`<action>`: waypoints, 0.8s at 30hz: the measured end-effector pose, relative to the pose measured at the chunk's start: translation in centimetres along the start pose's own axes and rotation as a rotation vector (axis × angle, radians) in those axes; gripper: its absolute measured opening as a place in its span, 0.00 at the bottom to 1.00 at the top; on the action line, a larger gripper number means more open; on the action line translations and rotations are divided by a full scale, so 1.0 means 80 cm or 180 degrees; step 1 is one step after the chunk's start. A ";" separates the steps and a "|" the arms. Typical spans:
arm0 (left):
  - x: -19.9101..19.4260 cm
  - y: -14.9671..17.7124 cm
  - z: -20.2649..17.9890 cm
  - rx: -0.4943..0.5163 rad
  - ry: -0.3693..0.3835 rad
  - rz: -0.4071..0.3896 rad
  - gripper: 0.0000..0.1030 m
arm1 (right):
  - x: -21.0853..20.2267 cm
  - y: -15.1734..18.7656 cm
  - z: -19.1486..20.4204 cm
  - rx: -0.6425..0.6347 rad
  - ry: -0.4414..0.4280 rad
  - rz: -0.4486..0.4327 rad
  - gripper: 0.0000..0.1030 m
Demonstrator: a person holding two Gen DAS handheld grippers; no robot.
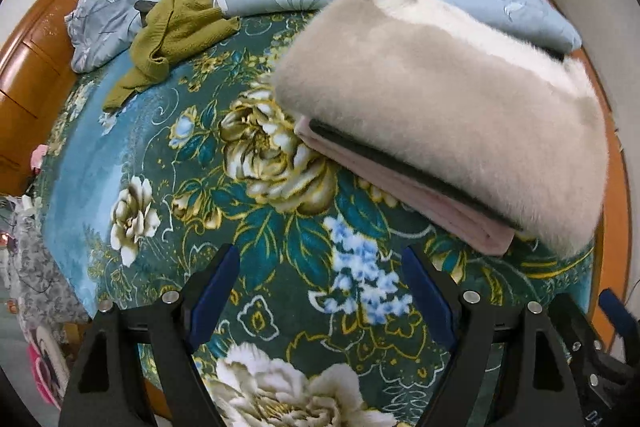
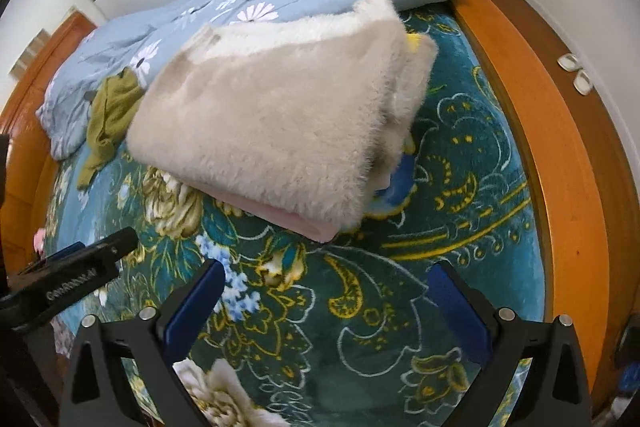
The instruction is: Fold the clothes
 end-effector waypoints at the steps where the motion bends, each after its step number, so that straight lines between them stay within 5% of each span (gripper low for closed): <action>1: 0.002 0.003 -0.004 0.0044 -0.0045 0.0015 0.81 | 0.002 0.000 -0.002 -0.0026 -0.0009 0.0011 1.00; 9: 0.013 0.024 -0.031 0.0354 -0.0356 0.0093 0.81 | 0.018 -0.001 -0.007 -0.0113 -0.0095 0.0109 1.00; 24: 0.028 0.026 -0.055 0.0307 -0.0389 0.0308 0.81 | 0.037 -0.004 -0.016 -0.0233 -0.0189 0.0265 1.00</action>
Point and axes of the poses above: each gripper's, at about its wrist camera, not at the fingertips, and x roughly the way its jaws point, z to its left, y to its underside, the point moved 9 cm from there along x, roughly the way its jaws point, and after that the axes turned 5 degrees about z, right-handed, at the moved point
